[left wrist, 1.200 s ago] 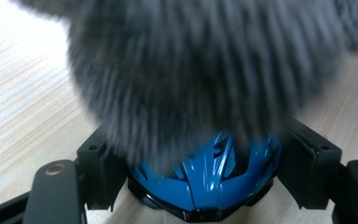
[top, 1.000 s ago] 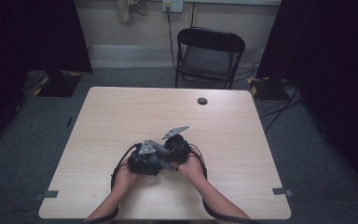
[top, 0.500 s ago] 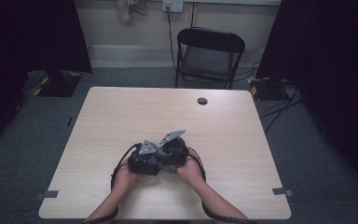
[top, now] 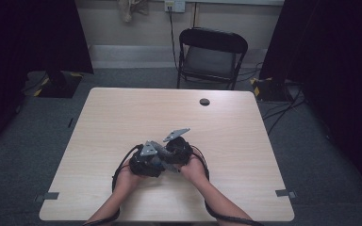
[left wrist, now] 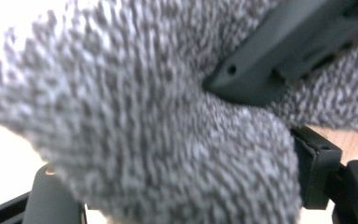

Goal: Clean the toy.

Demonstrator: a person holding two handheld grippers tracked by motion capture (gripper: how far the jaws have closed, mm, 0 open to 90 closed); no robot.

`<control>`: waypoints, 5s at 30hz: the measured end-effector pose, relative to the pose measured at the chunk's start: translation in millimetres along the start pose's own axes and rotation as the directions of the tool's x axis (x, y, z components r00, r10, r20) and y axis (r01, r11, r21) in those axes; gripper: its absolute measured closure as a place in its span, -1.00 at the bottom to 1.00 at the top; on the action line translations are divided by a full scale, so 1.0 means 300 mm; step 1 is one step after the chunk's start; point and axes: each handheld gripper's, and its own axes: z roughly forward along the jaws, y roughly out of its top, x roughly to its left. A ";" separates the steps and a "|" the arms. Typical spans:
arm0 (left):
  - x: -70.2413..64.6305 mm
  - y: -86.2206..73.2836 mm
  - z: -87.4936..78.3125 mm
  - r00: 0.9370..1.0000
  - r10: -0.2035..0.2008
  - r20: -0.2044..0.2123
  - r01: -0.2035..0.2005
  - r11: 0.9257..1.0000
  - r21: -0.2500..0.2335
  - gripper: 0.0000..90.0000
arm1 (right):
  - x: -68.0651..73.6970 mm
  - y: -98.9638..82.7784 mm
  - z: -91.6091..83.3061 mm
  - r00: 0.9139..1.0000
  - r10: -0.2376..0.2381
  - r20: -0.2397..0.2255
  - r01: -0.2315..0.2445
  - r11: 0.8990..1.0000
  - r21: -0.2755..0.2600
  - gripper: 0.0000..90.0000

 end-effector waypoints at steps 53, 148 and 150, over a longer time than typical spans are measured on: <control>-0.001 0.000 0.000 1.000 0.001 -0.003 -0.001 1.000 0.000 -0.43 | -0.196 -0.008 -0.067 0.976 0.139 0.170 -0.142 0.990 0.009 0.59; 0.019 0.121 0.012 1.000 -0.014 0.024 0.014 1.000 -0.009 0.01 | -0.282 -0.236 -0.220 0.942 0.272 0.195 -0.264 0.962 -0.065 0.54; 0.019 0.122 0.011 1.000 -0.011 0.024 0.012 1.000 -0.007 0.01 | -0.277 -0.247 -0.231 0.936 0.292 0.195 -0.282 0.956 -0.078 0.54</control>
